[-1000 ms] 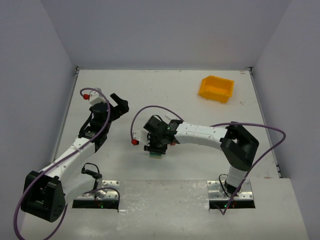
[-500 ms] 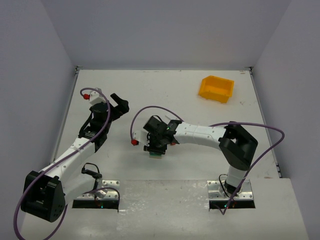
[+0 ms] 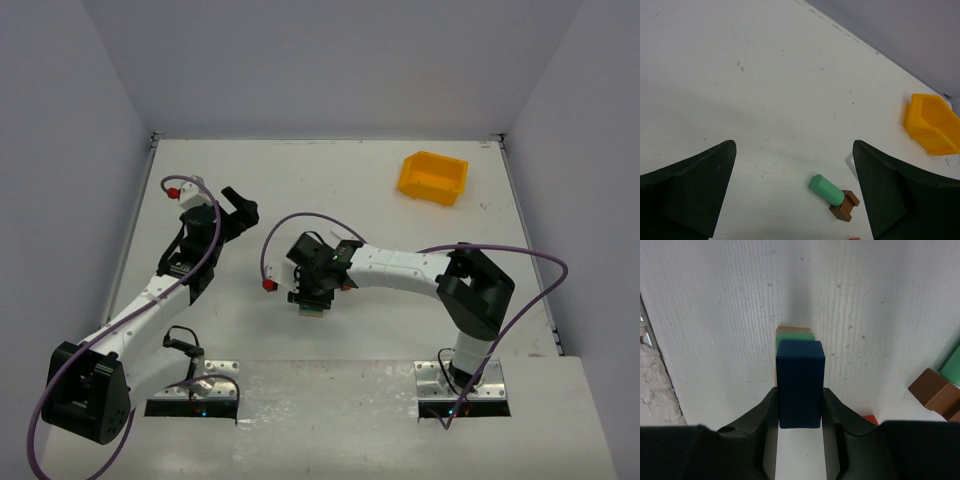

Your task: Build the wood block tower

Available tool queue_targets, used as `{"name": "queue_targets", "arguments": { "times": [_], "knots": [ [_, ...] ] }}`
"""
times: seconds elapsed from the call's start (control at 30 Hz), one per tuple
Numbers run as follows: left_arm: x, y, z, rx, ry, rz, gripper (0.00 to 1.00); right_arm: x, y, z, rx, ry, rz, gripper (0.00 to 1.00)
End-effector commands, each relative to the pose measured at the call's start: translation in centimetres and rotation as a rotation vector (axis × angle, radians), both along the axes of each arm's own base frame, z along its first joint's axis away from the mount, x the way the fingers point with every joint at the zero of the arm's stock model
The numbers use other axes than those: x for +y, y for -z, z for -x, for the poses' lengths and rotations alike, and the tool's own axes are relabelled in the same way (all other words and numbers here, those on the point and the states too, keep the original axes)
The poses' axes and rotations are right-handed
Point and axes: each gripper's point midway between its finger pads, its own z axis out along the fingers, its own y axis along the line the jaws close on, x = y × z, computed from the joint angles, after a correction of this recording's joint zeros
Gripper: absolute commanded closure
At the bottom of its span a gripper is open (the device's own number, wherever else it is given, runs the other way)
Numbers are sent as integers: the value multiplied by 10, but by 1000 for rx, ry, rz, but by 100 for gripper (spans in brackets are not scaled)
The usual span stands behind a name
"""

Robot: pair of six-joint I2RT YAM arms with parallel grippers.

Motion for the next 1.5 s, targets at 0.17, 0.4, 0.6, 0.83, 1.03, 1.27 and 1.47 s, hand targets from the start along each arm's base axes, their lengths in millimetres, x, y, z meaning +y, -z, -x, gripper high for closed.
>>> {"name": "queue_targets", "arguments": {
  "times": [0.17, 0.4, 0.6, 0.83, 1.03, 1.27, 1.47],
  "knots": [
    [-3, -22, -5, -68, 13, 17, 0, 15, -12, -6, -17, 9, -41, 63],
    [-4, -23, -5, -73, 15, 20, 0, 16, -13, -6, -15, 15, -43, 58],
    [-3, -24, -5, -74, 14, 19, 0, 16, -12, -6, -9, 24, -38, 53],
    [-4, -24, -4, -75, 15, 21, 0, 20, -13, -8, -11, 30, -47, 54],
    [-4, -25, -4, -78, 16, 22, 0, 22, -14, -6, -1, 27, -57, 58],
    [-4, -24, -4, -77, 20, 21, 0, 25, -15, -6, 7, 23, -66, 58],
    [-5, -24, -4, -77, 20, 21, 0, 27, -16, -3, 18, 9, -77, 59]
  ]
}}
